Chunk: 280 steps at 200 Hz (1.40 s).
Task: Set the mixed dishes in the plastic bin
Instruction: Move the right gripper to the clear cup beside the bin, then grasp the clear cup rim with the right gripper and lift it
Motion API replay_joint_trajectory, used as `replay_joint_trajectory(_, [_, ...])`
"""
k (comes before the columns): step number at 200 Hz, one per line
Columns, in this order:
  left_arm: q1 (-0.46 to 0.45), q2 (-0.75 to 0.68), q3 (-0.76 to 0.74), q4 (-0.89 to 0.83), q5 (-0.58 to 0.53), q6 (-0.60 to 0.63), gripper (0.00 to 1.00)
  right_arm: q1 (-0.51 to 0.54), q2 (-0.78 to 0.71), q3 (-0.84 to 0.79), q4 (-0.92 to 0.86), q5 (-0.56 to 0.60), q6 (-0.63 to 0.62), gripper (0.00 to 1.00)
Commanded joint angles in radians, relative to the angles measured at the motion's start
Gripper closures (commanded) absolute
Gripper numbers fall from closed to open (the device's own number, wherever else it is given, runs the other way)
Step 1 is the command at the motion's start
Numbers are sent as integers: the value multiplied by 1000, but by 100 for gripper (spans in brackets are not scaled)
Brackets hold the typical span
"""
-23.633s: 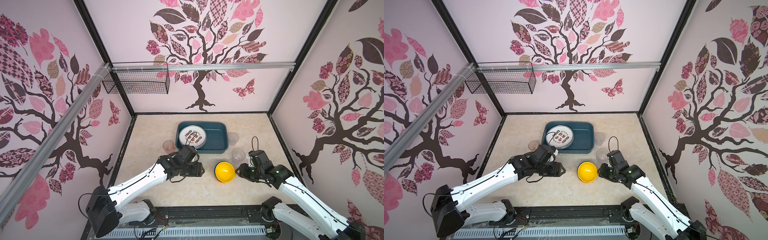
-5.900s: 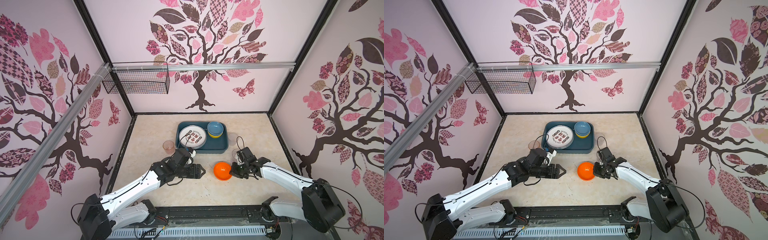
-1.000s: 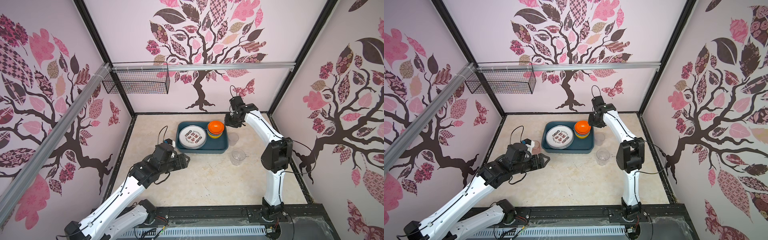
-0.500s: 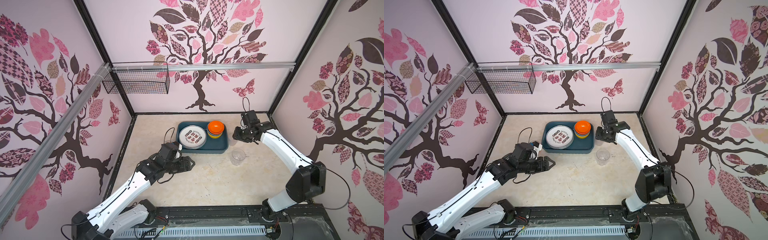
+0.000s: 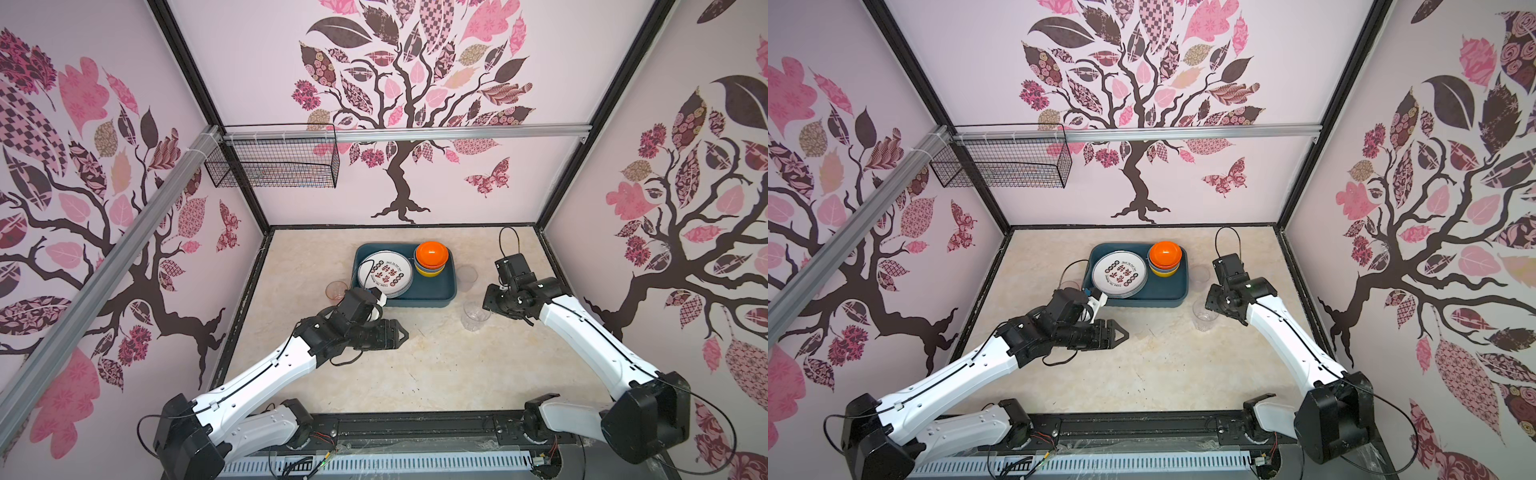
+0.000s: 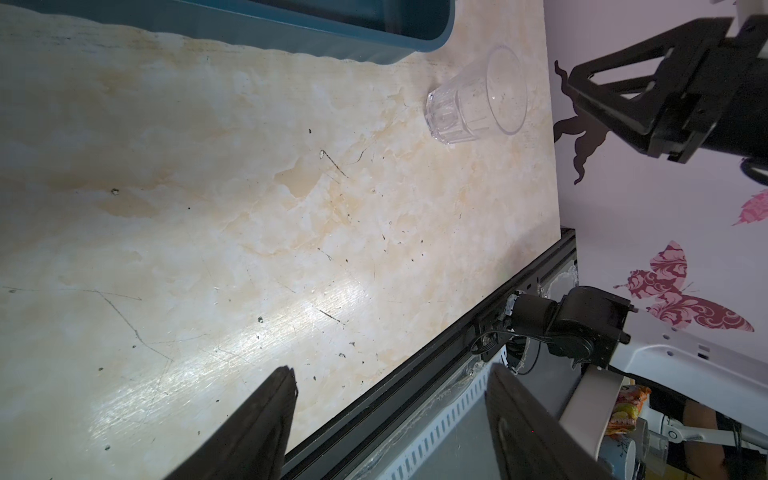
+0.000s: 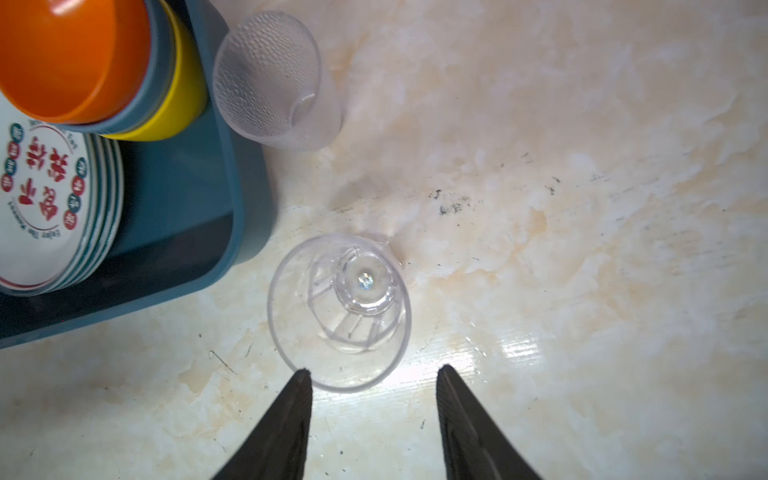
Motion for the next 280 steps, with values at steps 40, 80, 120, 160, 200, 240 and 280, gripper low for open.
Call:
replay_joint_trajectory(40, [-11,20,-7,47,9,17,25,-3,-31,-96,43,-2,55,52])
replay_joint_trajectory(80, [-13,29,-8,53,8,17,25,-3,12,-114,78,-5,58,54])
replay_joint_trajectory(120, [-12,30,-8,51,3,20,25,-3,40,-121,120,-16,67,55])
replay_joint_trajectory(160, [-13,34,-11,51,-1,21,25,-3,84,-120,138,-17,65,59])
replay_joint_trajectory(200, [-14,31,-16,51,-7,19,25,-3,102,-145,158,-34,69,65])
replay_joint_trajectory(240, [-13,26,-22,51,-14,17,25,-3,104,-164,162,-43,58,74])
replay_joint_trajectory(280, [-13,13,-32,51,-19,12,25,-3,101,-166,153,-32,47,84])
